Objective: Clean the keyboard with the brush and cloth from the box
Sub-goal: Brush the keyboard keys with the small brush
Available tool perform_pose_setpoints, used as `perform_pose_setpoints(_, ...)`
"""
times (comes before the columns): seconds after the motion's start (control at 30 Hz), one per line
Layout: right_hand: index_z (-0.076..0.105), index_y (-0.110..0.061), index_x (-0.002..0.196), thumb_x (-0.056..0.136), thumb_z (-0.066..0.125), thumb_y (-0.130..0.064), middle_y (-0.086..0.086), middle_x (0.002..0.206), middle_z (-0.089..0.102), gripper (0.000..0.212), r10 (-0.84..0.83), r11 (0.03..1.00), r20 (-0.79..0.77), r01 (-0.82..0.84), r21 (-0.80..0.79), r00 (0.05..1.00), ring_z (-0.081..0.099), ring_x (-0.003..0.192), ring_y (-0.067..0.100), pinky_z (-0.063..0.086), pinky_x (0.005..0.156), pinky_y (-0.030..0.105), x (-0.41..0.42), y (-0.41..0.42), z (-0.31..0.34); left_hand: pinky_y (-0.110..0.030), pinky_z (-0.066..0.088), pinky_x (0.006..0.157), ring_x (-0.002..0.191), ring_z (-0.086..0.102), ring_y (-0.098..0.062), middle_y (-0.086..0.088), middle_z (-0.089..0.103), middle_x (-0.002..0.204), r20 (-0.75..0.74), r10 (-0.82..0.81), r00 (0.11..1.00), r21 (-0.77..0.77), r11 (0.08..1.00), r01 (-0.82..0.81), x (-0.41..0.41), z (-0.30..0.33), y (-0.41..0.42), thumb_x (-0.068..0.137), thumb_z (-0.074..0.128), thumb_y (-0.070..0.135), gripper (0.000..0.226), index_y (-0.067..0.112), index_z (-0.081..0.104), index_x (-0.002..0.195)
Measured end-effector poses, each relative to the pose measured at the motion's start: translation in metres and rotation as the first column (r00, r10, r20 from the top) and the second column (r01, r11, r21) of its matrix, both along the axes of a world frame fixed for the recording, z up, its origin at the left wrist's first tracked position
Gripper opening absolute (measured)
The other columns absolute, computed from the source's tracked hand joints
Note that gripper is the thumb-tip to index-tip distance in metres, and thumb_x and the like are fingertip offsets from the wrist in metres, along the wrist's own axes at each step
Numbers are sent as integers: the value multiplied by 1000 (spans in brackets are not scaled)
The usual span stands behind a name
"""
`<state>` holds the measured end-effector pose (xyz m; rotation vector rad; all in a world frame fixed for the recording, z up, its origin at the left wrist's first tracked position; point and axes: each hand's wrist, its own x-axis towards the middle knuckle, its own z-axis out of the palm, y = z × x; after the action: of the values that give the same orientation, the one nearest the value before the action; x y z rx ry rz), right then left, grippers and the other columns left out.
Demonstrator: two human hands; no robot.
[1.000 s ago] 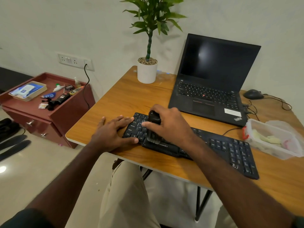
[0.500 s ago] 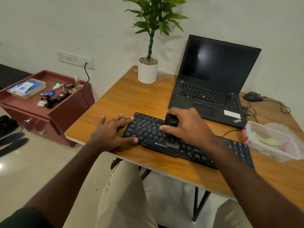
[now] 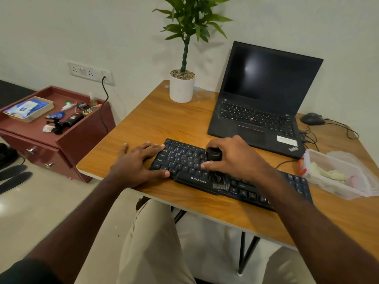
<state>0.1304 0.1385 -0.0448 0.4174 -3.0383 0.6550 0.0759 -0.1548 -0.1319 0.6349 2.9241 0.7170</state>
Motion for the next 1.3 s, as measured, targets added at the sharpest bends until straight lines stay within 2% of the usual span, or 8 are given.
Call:
perform_pose_setpoints(0.2, 64, -27, 105, 81, 77, -54, -12, 85, 66, 39, -75, 959, -192, 18, -284, 978, 64, 78, 2, 56, 67, 22, 1, -48, -7, -50, -4, 121, 148, 19, -6, 6, 33, 159, -12, -1, 1000, 3, 1000, 1, 2, 1, 1, 58, 38, 96, 107, 43, 32, 150)
perform_pose_setpoints(0.37, 65, -28, 106, 83, 79, -46, -10, 92, 70, 32, 62, 969, -123, -90, -229, 990, 65, 81, 6, 58, 70, 32, 5, -52, -17, -50, -4, 121, 148, 18, -6, 6, 33, 159, -19, -4, 1000, -3, 1000, 4, 1, 1, 0, 58, 39, 97, 107, 43, 32, 150)
perform_pose_setpoints(0.53, 64, -26, 96, 83, 76, -49, -8, 85, 66, 29, 65, 986, 16, -66, 155, 998, 61, 80, 11, 56, 69, 37, 1, -12, 6, -50, -4, 122, 148, 19, -7, 6, 33, 159, -2, 6, 1000, 7, 1000, -6, 1, 1, 1, 54, 36, 100, 111, 44, 32, 150)
perform_pose_setpoints(0.67, 65, -27, 95, 81, 78, -53, -9, 83, 66, 32, -31, 975, -122, 4, -221, 992, 62, 76, 6, 54, 65, 27, 5, -9, 0, -49, -4, 122, 148, 19, -8, 5, 33, 160, 0, 3, 1000, -6, 1000, -3, 1, 1, 1, 52, 31, 103, 114, 45, 31, 150)
perform_pose_setpoints(0.73, 65, -26, 98, 83, 78, -50, -9, 85, 66, 32, 0, 956, -119, -35, -292, 993, 64, 78, 6, 53, 64, 24, 10, -13, -12, -48, -4, 121, 149, 19, -8, 5, 32, 160, 2, 0, 1000, -11, 1000, 0, 2, 1, 1, 51, 30, 104, 115, 45, 30, 150)
perform_pose_setpoints(0.97, 61, -29, 90, 85, 76, -48, -11, 77, 65, 25, 54, 990, 19, -51, -134, 998, 62, 70, 3, 48, 60, 25, 22, 34, -7, -48, -4, 121, 149, 20, -10, 4, 32, 160, -3, -1, 1000, -12, 1000, 1, 2, 1, 2, 50, 28, 105, 117, 44, 30, 150)
perform_pose_setpoints(1.17, 63, -25, 100, 84, 76, -46, -7, 85, 66, 29, 9, 937, -104, -45, -347, 995, 66, 77, 10, 55, 63, 25, 33, 34, -24, -51, -3, 122, 148, 22, -11, 3, 34, 159, -9, 3, 1000, -2, 1000, -3, 2, -1, 3, 50, 30, 104, 116, 44, 32, 150)
perform_pose_setpoints(1.3, 60, -28, 95, 87, 76, -40, -12, 79, 63, 21, 95, 978, -21, -97, -187, 995, 62, 73, 2, 46, 60, 17, 34, 42, -17, -50, -3, 122, 148, 22, -11, 4, 34, 159, -1, 7, 1000, -11, 1000, -7, 2, 1, 4, 50, 30, 104, 116, 45, 32, 149)
